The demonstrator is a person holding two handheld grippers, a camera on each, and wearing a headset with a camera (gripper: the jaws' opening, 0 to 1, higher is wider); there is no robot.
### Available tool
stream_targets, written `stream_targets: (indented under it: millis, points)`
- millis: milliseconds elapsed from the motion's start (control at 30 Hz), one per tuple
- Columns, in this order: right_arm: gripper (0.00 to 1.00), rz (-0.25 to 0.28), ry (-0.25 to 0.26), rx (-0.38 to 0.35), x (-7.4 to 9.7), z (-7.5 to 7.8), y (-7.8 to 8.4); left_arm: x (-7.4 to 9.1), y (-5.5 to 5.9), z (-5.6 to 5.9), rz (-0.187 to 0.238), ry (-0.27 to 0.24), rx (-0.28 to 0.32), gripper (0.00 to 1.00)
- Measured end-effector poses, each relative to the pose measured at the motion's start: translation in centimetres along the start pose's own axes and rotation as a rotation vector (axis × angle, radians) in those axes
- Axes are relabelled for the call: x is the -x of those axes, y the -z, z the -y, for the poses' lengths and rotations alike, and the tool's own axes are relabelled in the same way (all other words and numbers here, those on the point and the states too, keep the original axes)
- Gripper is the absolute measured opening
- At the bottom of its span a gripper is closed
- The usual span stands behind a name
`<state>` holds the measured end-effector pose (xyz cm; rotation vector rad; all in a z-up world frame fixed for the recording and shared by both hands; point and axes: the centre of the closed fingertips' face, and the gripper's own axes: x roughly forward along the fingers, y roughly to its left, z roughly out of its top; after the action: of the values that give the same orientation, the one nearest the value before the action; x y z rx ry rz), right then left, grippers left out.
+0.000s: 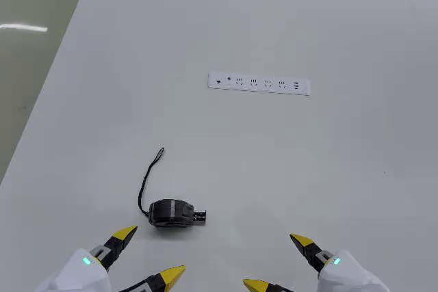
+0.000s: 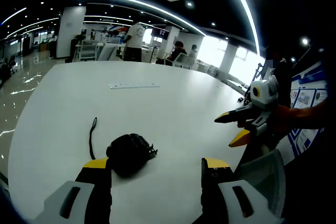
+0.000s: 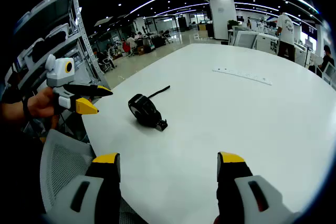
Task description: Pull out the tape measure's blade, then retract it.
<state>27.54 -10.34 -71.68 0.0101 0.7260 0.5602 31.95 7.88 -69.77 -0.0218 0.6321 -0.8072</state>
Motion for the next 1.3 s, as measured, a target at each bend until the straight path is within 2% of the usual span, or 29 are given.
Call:
stream_targets:
  millis: [1300]
  points:
    - [0.74,-0.031,-0.01,-0.012,-1.1,0.7,0.1,-0.7,-0.5,-1.6,-0.009,-0.014,0.022,0.67]
